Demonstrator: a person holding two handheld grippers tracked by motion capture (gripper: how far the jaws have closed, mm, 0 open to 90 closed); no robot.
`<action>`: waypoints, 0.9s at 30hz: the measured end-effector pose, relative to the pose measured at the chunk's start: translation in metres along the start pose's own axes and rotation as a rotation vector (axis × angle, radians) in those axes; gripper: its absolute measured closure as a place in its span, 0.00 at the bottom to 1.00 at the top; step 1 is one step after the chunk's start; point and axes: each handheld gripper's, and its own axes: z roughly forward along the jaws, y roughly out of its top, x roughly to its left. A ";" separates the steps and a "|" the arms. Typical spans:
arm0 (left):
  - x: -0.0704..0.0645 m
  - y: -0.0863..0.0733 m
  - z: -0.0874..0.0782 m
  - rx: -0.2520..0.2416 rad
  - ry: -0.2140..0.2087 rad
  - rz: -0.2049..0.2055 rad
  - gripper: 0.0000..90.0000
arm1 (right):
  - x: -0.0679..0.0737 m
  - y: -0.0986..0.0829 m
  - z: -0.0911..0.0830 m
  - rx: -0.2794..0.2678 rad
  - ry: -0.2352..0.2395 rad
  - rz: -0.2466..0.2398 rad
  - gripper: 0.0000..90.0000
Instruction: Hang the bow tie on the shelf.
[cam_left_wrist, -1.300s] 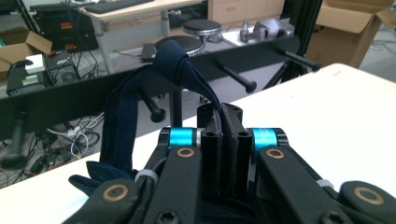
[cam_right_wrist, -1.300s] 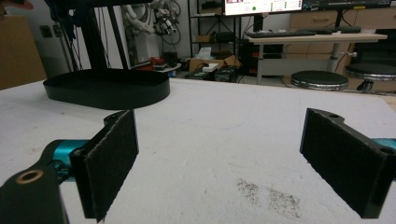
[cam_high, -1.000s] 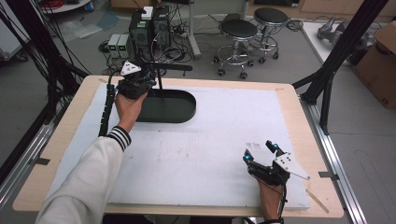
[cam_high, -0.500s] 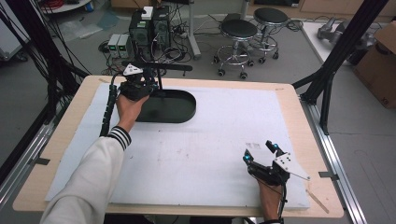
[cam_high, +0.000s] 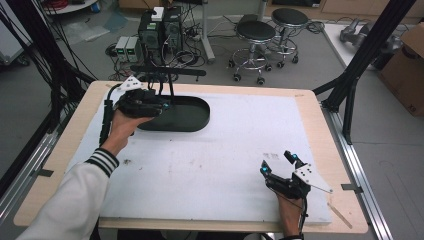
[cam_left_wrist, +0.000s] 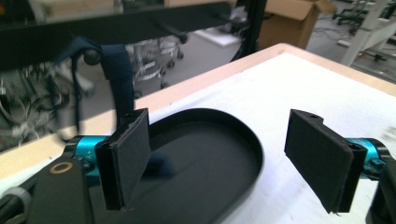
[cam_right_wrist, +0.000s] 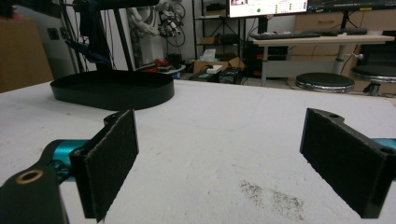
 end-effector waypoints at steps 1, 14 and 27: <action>-0.004 -0.004 -0.008 -0.024 -0.015 0.007 0.26 | 0.000 0.000 0.000 -0.001 -0.002 -0.004 0.12; -0.013 -0.117 -0.099 -0.200 0.007 -0.001 0.19 | 0.000 0.000 0.000 -0.002 -0.007 -0.009 0.12; -0.011 -0.157 -0.112 -0.262 0.054 -0.012 0.18 | 0.001 0.000 0.000 -0.004 -0.016 -0.015 0.12</action>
